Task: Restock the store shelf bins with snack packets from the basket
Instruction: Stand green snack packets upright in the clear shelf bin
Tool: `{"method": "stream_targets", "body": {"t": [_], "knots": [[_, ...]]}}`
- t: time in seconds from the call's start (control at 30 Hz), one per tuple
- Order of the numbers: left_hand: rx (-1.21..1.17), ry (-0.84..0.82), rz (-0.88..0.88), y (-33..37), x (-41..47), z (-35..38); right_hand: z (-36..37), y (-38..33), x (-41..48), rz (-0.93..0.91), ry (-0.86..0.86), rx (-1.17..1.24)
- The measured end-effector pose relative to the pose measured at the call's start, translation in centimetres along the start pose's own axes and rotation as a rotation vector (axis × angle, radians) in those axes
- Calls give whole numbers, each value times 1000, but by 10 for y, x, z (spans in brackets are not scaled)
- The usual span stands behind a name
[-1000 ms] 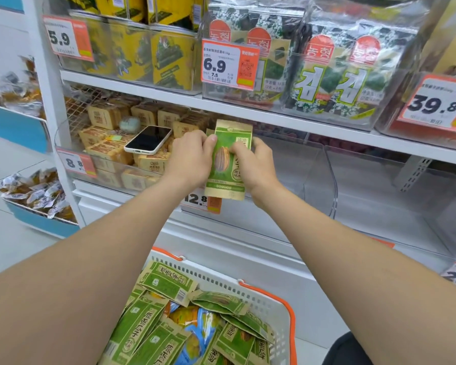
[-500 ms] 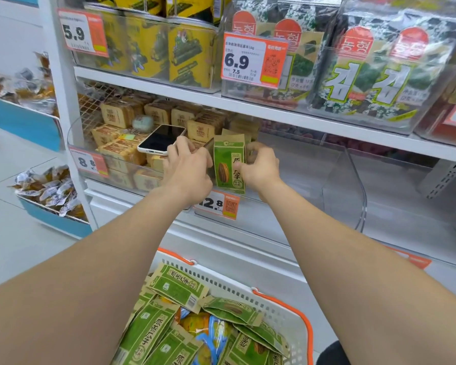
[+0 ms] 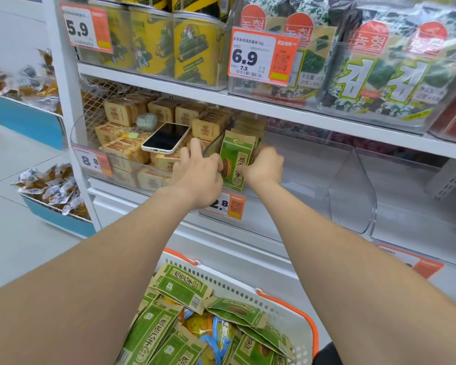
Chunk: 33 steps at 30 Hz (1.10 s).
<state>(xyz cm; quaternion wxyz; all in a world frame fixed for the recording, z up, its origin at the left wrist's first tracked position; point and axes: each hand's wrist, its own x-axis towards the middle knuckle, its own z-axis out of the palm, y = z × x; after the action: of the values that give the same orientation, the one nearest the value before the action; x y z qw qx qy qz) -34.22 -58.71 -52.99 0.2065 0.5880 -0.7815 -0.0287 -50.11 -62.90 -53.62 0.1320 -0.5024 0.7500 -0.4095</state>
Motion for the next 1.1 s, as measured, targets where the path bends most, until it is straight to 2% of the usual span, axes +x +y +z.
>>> {"method": "stream_targets", "body": {"t": [0.27, 0.67, 0.8, 0.93, 1.03, 1.1], "knots": [[63, -72, -2, 6, -7, -1, -1, -1, -3, 67, -76, -10], [98, -18, 50, 2, -16, -4, -7, 1, -7, 60, -188, -87], [152, 15, 96, 0, -19, -6, -9, 7, -11, 13, -305, -114], [173, 102, 143, -4, -22, -6, -14, 9, -15, -75, -344, -108], [184, 140, 194, -4, -24, -12, -19, 7, -22, -97, -330, -119], [133, 117, 213, -1, -28, -18, -25, 6, -31, -253, -255, -177]]}}
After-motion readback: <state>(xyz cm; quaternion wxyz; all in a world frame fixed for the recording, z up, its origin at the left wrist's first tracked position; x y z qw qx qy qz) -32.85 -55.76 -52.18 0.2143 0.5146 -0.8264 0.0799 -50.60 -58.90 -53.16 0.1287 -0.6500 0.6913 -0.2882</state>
